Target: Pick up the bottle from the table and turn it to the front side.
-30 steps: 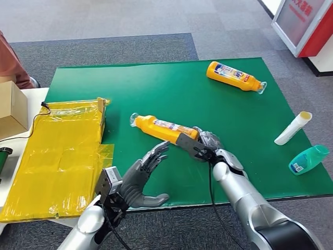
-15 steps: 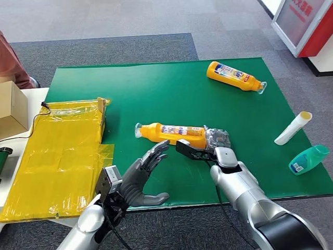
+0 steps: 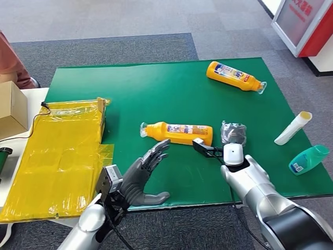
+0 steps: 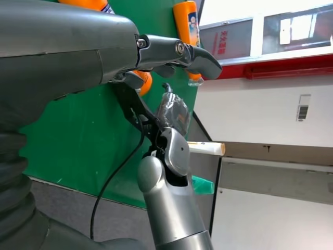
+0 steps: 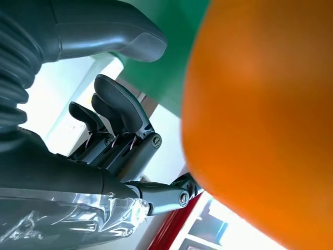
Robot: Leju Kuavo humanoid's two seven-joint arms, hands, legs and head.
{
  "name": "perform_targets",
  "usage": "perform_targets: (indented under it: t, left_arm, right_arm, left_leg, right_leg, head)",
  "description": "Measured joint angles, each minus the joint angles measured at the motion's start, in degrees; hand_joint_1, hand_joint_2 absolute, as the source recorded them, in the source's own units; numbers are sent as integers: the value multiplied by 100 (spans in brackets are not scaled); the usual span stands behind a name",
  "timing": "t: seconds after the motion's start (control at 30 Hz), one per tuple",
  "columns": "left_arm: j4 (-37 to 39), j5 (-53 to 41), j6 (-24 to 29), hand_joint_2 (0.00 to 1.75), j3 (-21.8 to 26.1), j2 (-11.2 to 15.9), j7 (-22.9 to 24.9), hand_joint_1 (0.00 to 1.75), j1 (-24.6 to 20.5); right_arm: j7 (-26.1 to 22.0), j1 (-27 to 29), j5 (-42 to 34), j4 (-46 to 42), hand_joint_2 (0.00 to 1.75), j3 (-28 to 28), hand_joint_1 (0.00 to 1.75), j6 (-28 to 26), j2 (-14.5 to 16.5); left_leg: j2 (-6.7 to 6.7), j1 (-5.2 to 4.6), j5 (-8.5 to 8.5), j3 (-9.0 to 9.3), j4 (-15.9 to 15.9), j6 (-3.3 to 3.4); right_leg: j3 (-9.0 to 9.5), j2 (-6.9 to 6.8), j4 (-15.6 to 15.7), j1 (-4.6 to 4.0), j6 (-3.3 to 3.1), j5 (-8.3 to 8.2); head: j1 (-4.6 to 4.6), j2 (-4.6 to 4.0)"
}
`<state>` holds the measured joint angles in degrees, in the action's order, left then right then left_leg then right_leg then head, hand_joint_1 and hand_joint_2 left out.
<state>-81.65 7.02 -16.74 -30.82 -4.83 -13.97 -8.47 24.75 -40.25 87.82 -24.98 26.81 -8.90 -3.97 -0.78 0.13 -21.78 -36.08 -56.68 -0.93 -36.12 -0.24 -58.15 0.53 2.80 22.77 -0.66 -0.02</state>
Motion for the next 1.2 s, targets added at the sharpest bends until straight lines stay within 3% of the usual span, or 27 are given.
perform_targets:
  t: [0.07,0.13,0.17,0.23,0.7,1.2]
  left_arm:
    - [13,16,0,175,0,-11,-2,0,-4]
    - [19,22,0,175,0,-21,-4,0,-6]
    - [20,24,0,175,0,-27,-4,0,-7]
    - [21,28,-2,175,0,-36,-4,0,-7]
    - [-17,35,20,175,144,-124,164,0,23]
    - [-91,33,40,175,298,-136,190,0,133]
  right_arm:
    - [49,-7,70,17,175,17,116,16,-8]
    - [43,-9,107,26,175,25,46,30,-11]
    - [16,-9,113,26,175,23,26,36,-11]
    - [-78,-8,91,26,175,7,2,51,-4]
    - [-870,67,-382,-561,175,-442,0,604,390]
    - [-1036,286,-575,-1450,175,-438,0,814,542]
  left_leg:
    - [0,0,0,0,0,0]
    - [0,0,0,0,0,0]
    - [0,0,0,0,0,0]
    - [0,0,0,0,0,0]
    - [-1,1,1,0,0,-1]
    - [0,0,1,-1,0,0]
  right_leg:
    - [0,0,0,0,0,0]
    - [0,0,0,0,0,0]
    - [0,0,0,0,0,0]
    - [1,0,0,0,0,0]
    - [1,0,-1,-1,0,0]
    - [1,0,-1,-1,0,0]
  head:
    - [0,0]
    - [0,0]
    - [0,0]
    - [0,0]
    - [1,0]
    - [1,0]
